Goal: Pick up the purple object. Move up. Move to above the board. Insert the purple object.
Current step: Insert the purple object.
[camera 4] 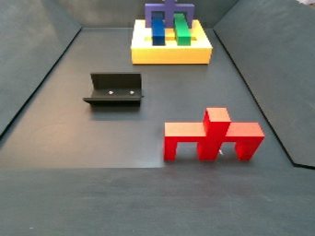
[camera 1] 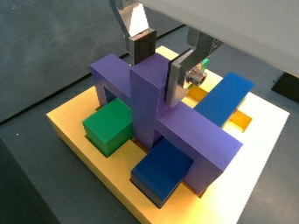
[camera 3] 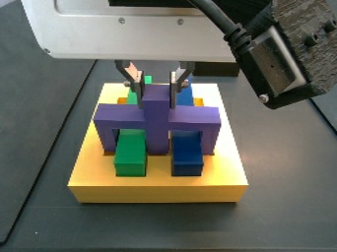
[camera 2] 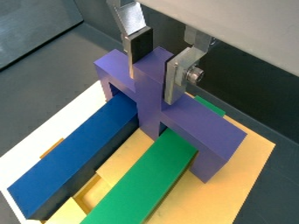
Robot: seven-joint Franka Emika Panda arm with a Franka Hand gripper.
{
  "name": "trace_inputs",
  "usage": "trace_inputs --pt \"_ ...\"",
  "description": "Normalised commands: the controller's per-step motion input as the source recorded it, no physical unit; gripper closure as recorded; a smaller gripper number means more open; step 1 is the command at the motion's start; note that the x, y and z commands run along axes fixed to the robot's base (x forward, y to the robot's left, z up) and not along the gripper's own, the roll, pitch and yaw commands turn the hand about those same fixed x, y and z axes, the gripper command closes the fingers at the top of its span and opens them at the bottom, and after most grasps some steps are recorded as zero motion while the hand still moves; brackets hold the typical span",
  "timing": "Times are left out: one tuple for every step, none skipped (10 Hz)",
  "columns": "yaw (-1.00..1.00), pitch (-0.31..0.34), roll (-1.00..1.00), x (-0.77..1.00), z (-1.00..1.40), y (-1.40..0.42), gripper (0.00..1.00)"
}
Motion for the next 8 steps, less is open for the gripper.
trace_inputs --pt "0.0 0.051 0.05 0.31 -0.46 0.0 1.0" --pt "0.0 0.074 0.01 0.3 -0.46 0.08 1.0" --pt "0.0 0.014 -0.06 0.22 -0.19 0.0 1.0" --pt "0.0 0.0 -0.09 0.09 -0.11 0.02 1.0" --pt "0.0 0.0 -0.09 0.0 -0.24 0.05 1.0" --pt "0.0 -0.019 -0.14 -0.1 -0.21 0.05 1.0" --pt "0.14 -0.027 -0.12 -0.13 -0.02 0.0 1.0" --pt "0.28 0.0 -0.07 0.0 -0.02 0.0 1.0"
